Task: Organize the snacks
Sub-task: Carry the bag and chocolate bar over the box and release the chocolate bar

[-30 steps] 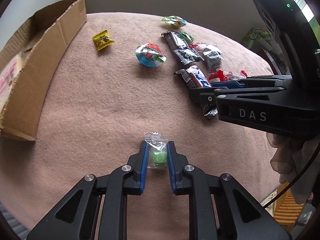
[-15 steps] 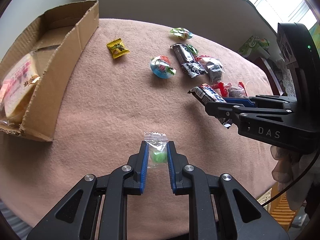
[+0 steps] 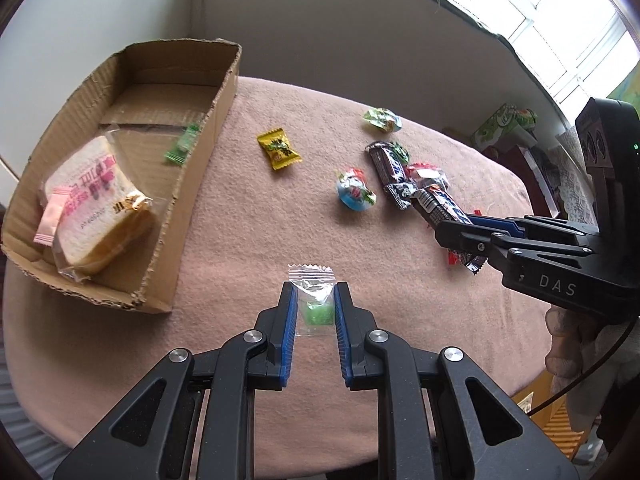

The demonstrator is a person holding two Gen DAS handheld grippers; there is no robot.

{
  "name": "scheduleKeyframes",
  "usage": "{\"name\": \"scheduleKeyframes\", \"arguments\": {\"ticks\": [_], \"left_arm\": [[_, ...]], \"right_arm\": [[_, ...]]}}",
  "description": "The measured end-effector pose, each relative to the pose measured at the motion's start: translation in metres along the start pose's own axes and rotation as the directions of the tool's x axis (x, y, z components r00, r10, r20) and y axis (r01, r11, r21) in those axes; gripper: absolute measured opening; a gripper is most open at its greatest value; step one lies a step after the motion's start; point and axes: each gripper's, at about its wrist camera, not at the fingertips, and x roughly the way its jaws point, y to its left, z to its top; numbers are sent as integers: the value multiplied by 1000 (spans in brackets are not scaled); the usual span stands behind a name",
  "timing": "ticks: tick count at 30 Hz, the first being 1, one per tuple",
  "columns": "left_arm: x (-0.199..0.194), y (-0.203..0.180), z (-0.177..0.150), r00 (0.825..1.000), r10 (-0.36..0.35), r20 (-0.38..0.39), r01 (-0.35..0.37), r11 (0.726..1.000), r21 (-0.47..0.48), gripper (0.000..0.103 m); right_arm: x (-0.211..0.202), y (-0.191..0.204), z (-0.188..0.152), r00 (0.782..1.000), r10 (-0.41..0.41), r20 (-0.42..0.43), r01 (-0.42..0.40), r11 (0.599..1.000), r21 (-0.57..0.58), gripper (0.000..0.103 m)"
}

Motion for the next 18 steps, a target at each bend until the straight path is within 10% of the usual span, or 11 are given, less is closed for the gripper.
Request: {"name": "scheduleKeyframes", "arguments": {"ticks": [18], "left_arm": [[-34, 81, 59, 985, 113, 129, -97, 987, -127, 17]], "right_arm": [[16, 77, 86, 998, 46, 46, -37, 984, -173, 30]]}}
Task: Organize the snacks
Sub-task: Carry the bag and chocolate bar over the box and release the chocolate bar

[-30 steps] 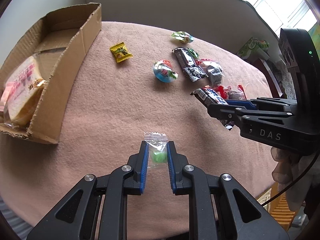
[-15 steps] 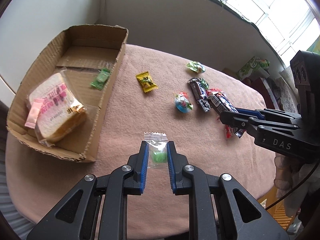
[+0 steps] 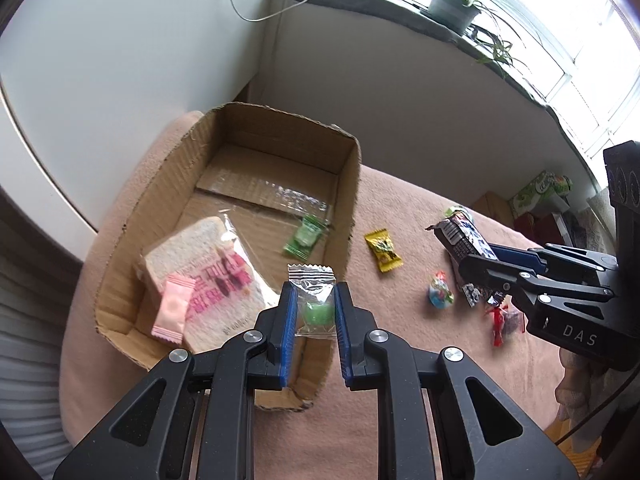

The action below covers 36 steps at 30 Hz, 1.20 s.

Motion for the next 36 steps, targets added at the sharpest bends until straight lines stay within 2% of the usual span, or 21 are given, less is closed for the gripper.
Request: {"name": "scheduleKeyframes", "arguments": {"ticks": [18, 25, 31, 34, 35, 36], "left_arm": [[32, 48, 56, 997, 71, 2, -71, 994, -81, 17], [47, 50, 64, 996, 83, -21, -84, 994, -72, 17], [52, 53, 70, 996, 79, -35, -81, 993, -85, 18], [53, 53, 72, 996, 76, -42, -79, 993, -87, 20], [53, 53, 73, 996, 77, -43, -80, 993, -86, 23], [53, 53, 72, 996, 75, -42, -78, 993, -86, 25]], "right_arm": [[50, 22, 66, 999, 19, -34, -21, 998, -67, 30], [74, 34, 79, 998, 16, -56, -21, 996, -82, 30], [78, 39, 81, 998, 17, -56, -22, 995, -95, 30], [74, 38, 81, 999, 11, -41, -15, 996, -93, 44], [72, 37, 81, 999, 12, -35, -15, 996, -93, 52], [70, 37, 81, 1000, 10, -29, -13, 996, -93, 55]]}}
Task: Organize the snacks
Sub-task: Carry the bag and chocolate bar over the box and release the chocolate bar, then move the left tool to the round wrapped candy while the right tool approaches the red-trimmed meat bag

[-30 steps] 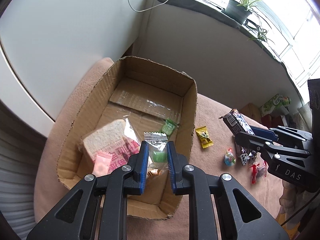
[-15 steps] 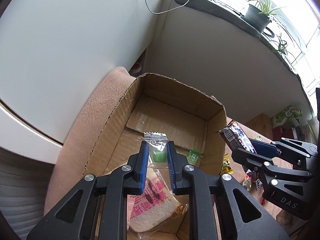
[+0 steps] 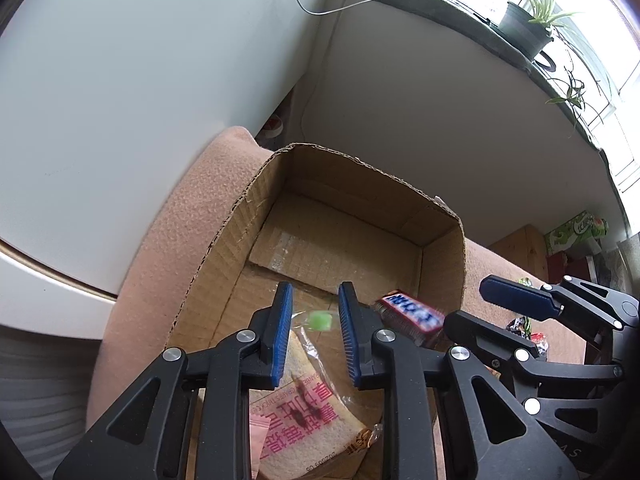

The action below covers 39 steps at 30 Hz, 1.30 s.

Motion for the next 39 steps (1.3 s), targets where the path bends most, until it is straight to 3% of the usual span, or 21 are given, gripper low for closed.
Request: {"name": "scheduleKeyframes", "arguments": {"ticks": [15, 22, 29, 31, 33, 39], "left_arm": [[-19, -14, -9, 999, -25, 32, 24, 1000, 17, 26], [-34, -35, -23, 996, -76, 42, 73, 996, 49, 26], [-37, -63, -40, 993, -115, 22, 112, 988, 108, 26], [-35, -72, -45, 992, -126, 7, 124, 985, 122, 26], [-32, -80, -50, 990, -138, -10, 138, 981, 139, 26], [-25, -113, -66, 983, -172, -63, 182, 958, 222, 26]], "right_arm": [[-54, -39, -32, 998, -10, 62, 3, 994, 112, 55], [-87, -75, -69, 996, -48, 80, 31, 978, 208, 55], [-114, -122, -126, 992, -104, 67, 75, 936, 345, 55], [-120, -136, -145, 991, -124, 56, 93, 919, 384, 61], [-128, -149, -165, 987, -152, 53, 116, 900, 420, 78], [-132, -182, -219, 980, -199, -3, 173, 845, 505, 79]]}}
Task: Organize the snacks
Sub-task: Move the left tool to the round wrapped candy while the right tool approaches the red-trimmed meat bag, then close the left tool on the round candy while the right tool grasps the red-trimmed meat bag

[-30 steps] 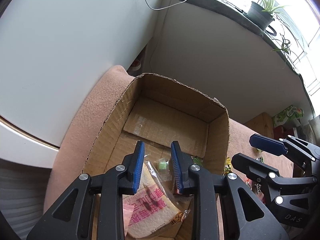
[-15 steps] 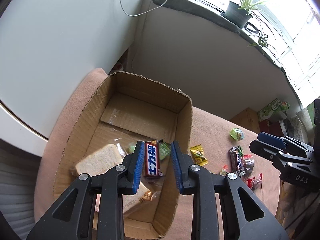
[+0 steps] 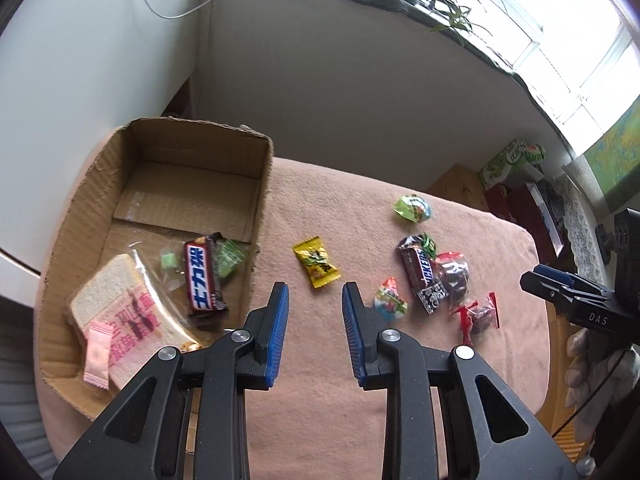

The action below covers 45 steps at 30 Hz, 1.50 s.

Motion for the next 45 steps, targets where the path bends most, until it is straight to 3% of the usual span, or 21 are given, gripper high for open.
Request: {"name": "scheduleKeyframes", "arguments": {"ticks": [4, 13, 27, 36, 45], "left_arm": [[11, -25, -6, 999, -20, -30, 22, 997, 80, 40], [48, -57, -18, 993, -25, -117, 46, 984, 174, 40], [96, -74, -18, 980, 21, -197, 32, 964, 263, 40], [110, -75, -14, 979, 50, -196, 4, 963, 268, 40], [110, -69, -12, 980, 10, -200, 36, 974, 224, 40]], "right_arm": [[8, -20, -21, 999, -2, -32, 3, 999, 49, 79], [32, -41, -51, 994, 75, -83, -52, 967, 249, 79], [66, -40, -50, 983, 146, -115, -84, 901, 425, 79], [84, -29, -40, 984, 92, -152, -25, 919, 395, 79], [83, -26, -48, 983, 78, -166, -14, 933, 359, 79]]}}
